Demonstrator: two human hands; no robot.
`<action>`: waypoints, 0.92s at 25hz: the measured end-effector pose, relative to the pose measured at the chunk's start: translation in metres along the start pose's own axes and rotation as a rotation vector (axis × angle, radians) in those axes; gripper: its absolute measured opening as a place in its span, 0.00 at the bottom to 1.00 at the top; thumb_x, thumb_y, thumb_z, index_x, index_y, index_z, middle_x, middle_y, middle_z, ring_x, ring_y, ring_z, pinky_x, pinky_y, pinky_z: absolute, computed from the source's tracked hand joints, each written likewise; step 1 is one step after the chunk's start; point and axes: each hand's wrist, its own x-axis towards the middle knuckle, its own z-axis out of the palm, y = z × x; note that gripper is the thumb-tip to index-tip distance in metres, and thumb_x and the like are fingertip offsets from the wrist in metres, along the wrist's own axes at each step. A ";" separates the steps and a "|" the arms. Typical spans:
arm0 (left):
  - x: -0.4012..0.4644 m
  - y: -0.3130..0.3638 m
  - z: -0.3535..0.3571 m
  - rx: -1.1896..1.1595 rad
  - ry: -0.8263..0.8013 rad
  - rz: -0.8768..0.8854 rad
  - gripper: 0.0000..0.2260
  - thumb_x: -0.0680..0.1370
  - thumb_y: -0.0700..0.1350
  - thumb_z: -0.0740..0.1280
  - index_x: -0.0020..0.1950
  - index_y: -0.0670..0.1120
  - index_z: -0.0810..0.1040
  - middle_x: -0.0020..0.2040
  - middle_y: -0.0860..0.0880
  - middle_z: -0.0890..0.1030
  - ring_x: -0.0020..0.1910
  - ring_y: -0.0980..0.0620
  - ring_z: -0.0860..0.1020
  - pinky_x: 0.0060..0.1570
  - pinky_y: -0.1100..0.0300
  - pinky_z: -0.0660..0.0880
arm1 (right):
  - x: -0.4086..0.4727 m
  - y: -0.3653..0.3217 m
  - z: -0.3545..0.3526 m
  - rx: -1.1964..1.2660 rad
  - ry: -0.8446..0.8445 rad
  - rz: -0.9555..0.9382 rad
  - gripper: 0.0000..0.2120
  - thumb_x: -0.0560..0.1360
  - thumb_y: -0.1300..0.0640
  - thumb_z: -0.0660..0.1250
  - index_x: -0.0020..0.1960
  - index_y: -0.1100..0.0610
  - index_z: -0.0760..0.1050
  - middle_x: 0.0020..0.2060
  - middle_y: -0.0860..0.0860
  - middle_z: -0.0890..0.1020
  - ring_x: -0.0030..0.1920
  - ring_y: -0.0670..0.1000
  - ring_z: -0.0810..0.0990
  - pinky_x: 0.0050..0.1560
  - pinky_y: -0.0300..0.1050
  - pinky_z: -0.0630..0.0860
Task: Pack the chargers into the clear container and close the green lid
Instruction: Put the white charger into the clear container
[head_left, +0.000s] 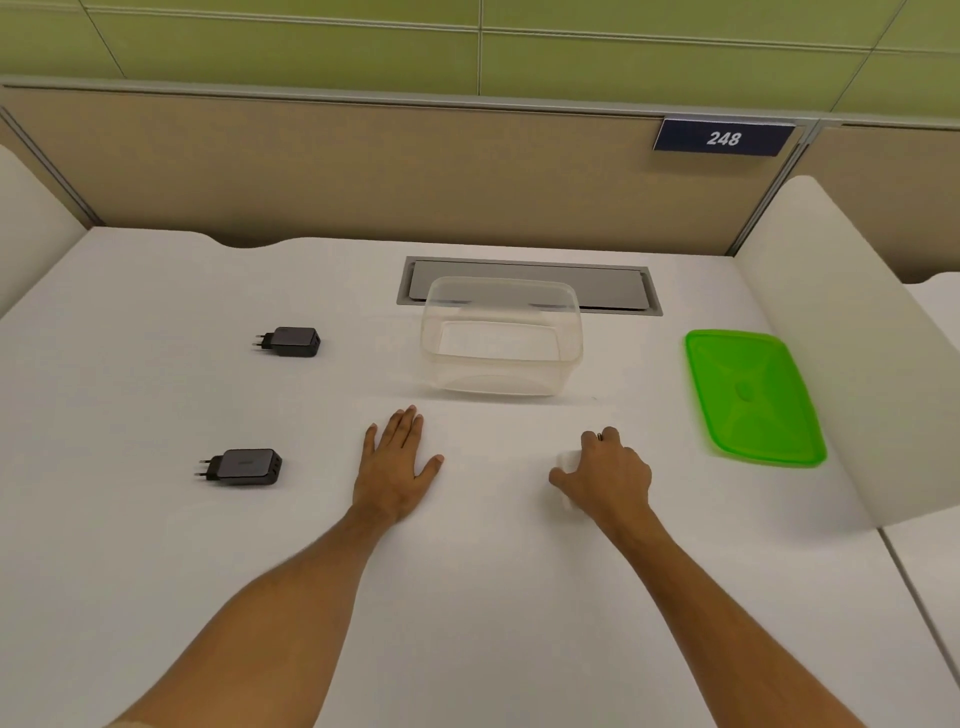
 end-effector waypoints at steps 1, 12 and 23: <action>0.000 0.000 0.000 0.006 -0.004 -0.002 0.36 0.75 0.64 0.39 0.78 0.45 0.49 0.79 0.49 0.50 0.77 0.54 0.45 0.74 0.50 0.40 | 0.006 -0.007 -0.007 0.009 0.012 -0.018 0.25 0.68 0.42 0.67 0.58 0.58 0.74 0.55 0.53 0.75 0.49 0.58 0.79 0.40 0.44 0.69; 0.001 0.002 -0.002 -0.005 -0.003 -0.015 0.35 0.75 0.64 0.41 0.78 0.46 0.49 0.79 0.51 0.48 0.77 0.55 0.44 0.75 0.49 0.41 | 0.079 -0.080 -0.081 0.017 0.219 -0.207 0.29 0.69 0.40 0.68 0.63 0.58 0.73 0.60 0.55 0.75 0.52 0.60 0.79 0.45 0.49 0.73; 0.003 0.000 -0.001 -0.050 0.030 -0.014 0.33 0.77 0.62 0.46 0.78 0.46 0.51 0.79 0.50 0.50 0.77 0.55 0.46 0.73 0.50 0.40 | 0.149 -0.129 -0.071 0.032 0.155 -0.164 0.26 0.66 0.46 0.72 0.59 0.60 0.75 0.56 0.57 0.75 0.50 0.62 0.79 0.41 0.46 0.68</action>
